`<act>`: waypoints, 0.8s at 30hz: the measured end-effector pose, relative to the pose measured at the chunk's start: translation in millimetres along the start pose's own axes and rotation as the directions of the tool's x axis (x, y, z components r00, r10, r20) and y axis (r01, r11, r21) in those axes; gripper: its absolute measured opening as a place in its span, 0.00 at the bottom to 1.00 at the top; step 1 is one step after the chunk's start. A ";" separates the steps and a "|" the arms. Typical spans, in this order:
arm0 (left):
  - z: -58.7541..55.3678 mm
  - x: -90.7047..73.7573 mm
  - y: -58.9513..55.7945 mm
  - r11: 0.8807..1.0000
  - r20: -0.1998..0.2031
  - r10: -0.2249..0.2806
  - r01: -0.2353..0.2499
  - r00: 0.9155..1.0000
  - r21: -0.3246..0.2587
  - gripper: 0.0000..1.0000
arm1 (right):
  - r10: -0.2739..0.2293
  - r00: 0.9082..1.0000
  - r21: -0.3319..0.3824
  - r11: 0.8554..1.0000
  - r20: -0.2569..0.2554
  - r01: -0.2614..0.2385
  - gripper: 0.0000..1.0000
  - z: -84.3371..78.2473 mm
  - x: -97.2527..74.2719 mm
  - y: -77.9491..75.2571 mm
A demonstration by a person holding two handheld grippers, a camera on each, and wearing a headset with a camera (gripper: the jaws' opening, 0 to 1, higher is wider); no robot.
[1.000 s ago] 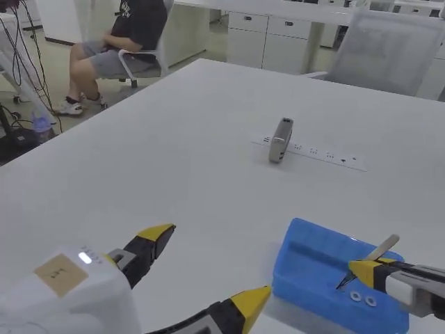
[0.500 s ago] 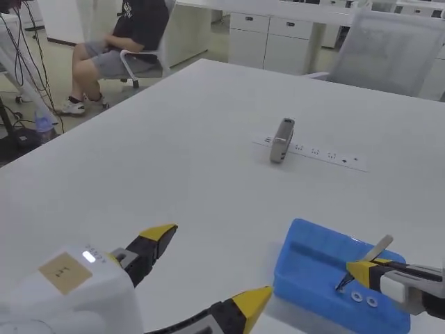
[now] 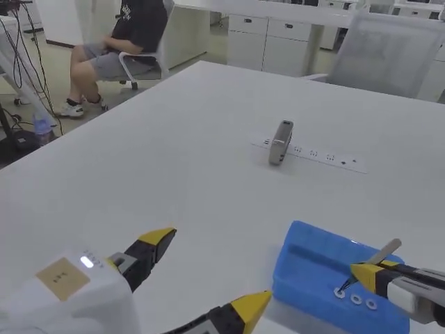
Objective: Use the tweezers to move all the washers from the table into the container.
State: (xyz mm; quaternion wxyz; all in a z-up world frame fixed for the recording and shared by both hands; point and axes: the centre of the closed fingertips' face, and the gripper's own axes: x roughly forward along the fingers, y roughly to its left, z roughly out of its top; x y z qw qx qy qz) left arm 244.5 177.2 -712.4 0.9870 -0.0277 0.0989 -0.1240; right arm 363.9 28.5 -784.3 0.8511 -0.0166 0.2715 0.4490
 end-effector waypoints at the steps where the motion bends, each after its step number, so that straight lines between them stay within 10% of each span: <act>1: 0.3 -0.3 0.6 1.000 0.002 0.003 -0.003 1.000 0.001 0.75 | -0.001 1.000 0.000 1.000 0.013 0.001 0.04 2.2 -3.2 1.7; 14: -0.7 0.0 -0.2 1.000 -0.005 0.003 -0.003 1.000 0.009 0.75 | 0.052 0.994 0.012 0.998 0.092 -0.054 0.04 9.1 -44.8 46.2; 24: -0.8 0.7 0.7 1.000 -0.006 0.004 -0.004 1.000 0.004 0.75 | 0.138 0.990 0.031 0.990 -0.034 -0.137 0.04 -38.9 -28.5 70.1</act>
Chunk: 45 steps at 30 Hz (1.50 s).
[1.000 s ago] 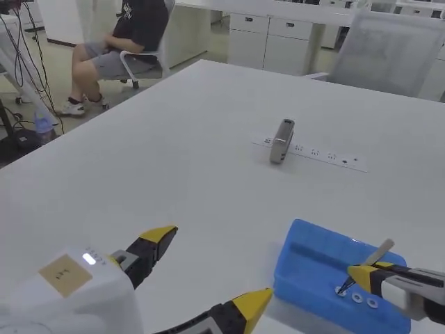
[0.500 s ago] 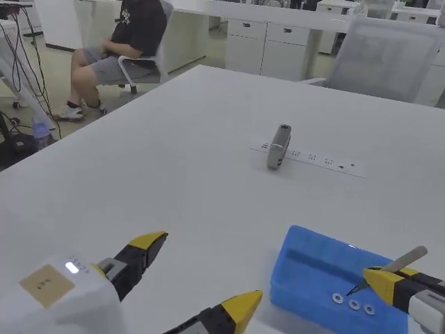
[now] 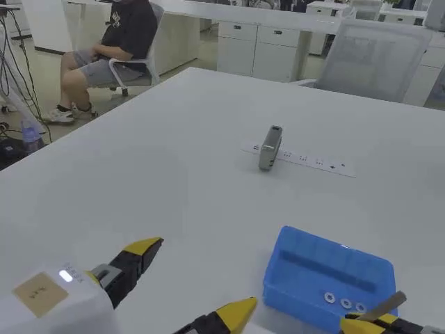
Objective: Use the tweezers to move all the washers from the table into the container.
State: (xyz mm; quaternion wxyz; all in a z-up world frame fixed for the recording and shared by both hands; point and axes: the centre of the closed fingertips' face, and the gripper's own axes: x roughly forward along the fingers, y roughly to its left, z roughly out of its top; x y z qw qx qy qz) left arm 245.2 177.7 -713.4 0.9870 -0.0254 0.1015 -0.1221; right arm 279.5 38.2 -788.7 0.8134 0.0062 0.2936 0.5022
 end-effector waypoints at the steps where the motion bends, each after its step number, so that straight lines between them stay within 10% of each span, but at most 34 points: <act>1: -0.2 0.0 -0.1 1.000 -0.001 0.000 0.000 1.000 0.001 0.74 | 0.005 1.000 -0.001 1.000 -0.025 -0.005 0.04 -5.9 2.5 0.2; 23: -0.2 -1.1 2.2 1.000 0.003 0.007 -0.007 1.000 -0.005 0.74 | 0.039 0.991 -0.130 0.990 -0.125 -0.055 0.04 -27.4 11.5 -0.1; 26: 0.1 -1.3 2.0 1.000 0.004 0.006 -0.006 1.000 -0.005 0.74 | 0.046 0.988 -0.210 0.975 -0.146 -0.076 0.04 -29.2 11.5 3.8; 31: -0.2 -1.6 1.9 1.000 0.003 0.006 -0.006 1.000 -0.004 0.74 | 0.056 0.978 -0.401 0.906 -0.201 -0.134 0.04 -35.6 12.6 17.9; 39: 0.0 -1.6 1.3 1.000 0.003 0.005 -0.005 1.000 -0.003 0.74 | 0.044 0.972 -0.527 0.834 -0.229 -0.161 0.03 -39.3 14.6 25.0; 45: 0.5 -1.7 2.0 1.000 0.005 0.008 -0.008 1.000 -0.005 0.73 | 0.020 0.976 -0.487 0.864 -0.215 -0.125 0.03 -36.0 15.3 20.0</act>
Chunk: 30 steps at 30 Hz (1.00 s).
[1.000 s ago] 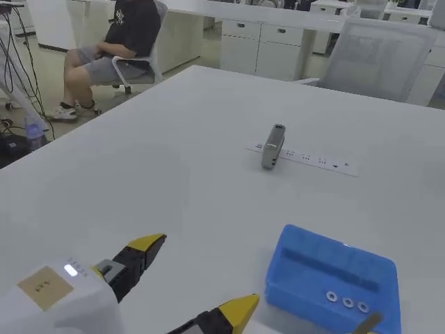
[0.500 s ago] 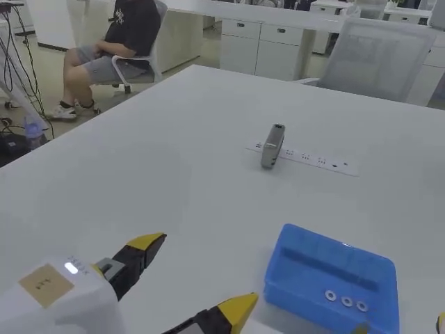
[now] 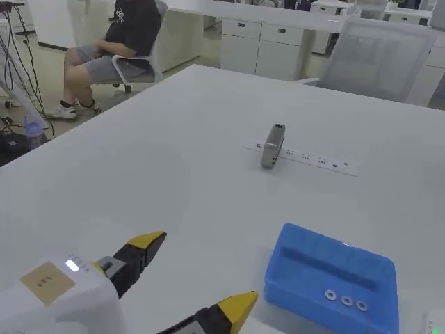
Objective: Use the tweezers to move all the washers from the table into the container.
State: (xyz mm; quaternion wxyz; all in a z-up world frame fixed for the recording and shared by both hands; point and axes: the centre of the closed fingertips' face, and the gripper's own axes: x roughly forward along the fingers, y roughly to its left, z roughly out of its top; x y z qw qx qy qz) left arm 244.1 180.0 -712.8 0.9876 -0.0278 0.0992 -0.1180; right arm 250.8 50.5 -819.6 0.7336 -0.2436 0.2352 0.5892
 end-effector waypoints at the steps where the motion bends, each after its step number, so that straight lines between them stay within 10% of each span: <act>1: 0.1 -0.1 0.6 1.000 0.000 0.002 -0.002 1.000 0.000 0.73 | -0.003 1.000 0.033 0.999 0.007 0.003 0.03 0.7 -1.8 -1.3; 11: 1.1 -0.2 0.8 1.000 0.010 -0.010 0.010 1.000 -0.028 0.73 | -0.100 0.988 0.177 0.981 0.114 0.079 0.03 23.2 -25.7 -21.1; 16: 2.8 -1.5 4.8 0.994 0.031 -0.017 0.020 0.999 -0.108 0.73 | -0.159 0.968 0.227 0.967 0.193 0.113 0.03 39.8 -47.0 -25.5; 30: 2.1 0.0 0.1 0.997 0.027 -0.025 0.027 0.999 -0.077 0.74 | -0.274 0.923 0.250 0.946 0.270 0.208 0.03 61.0 -81.7 -43.0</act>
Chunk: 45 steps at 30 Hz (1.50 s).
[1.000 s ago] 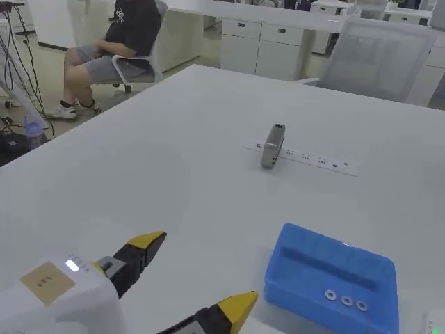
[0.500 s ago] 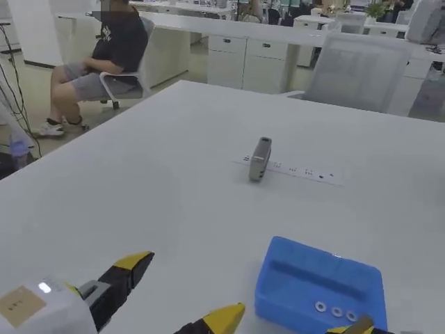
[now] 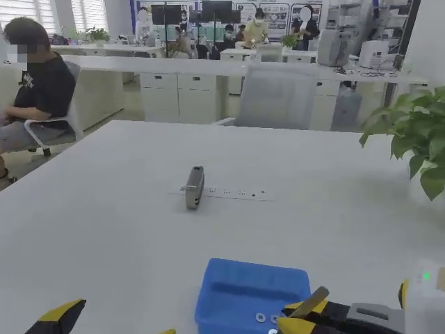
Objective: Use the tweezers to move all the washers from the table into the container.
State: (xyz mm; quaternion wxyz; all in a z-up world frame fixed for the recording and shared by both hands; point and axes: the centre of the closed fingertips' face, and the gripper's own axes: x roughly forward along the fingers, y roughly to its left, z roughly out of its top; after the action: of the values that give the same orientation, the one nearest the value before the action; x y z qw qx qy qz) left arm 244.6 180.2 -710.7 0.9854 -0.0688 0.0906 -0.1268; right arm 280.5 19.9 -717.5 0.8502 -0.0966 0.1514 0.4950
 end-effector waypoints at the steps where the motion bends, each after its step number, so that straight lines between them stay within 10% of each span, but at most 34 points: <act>1: 0.8 -0.3 0.0 1.000 0.005 0.000 0.000 1.000 -0.001 0.74 | -0.004 1.000 0.006 1.000 0.006 0.003 0.03 2.8 2.2 -5.1; 15: 3.0 -2.1 -7.9 0.999 0.016 -0.039 0.038 0.999 0.022 0.74 | 0.031 0.999 0.206 0.978 -0.041 -0.022 0.03 -10.6 52.0 -55.3; 26: -5.0 -0.1 -13.6 0.997 -0.034 -0.056 0.058 0.998 0.055 0.74 | 0.094 0.987 0.282 0.958 -0.128 -0.055 0.03 -36.3 99.2 -64.4; 45: -7.2 1.2 -10.1 0.998 -0.047 -0.041 0.044 0.998 0.048 0.73 | 0.129 0.965 0.213 0.974 -0.230 -0.080 0.03 -60.9 116.2 -64.8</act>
State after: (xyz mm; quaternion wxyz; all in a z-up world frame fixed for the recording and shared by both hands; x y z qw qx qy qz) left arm 241.9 169.4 -716.2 0.9815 -0.0436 0.1088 -0.1515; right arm 380.9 63.4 -814.6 0.8033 -0.0615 0.3083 0.5058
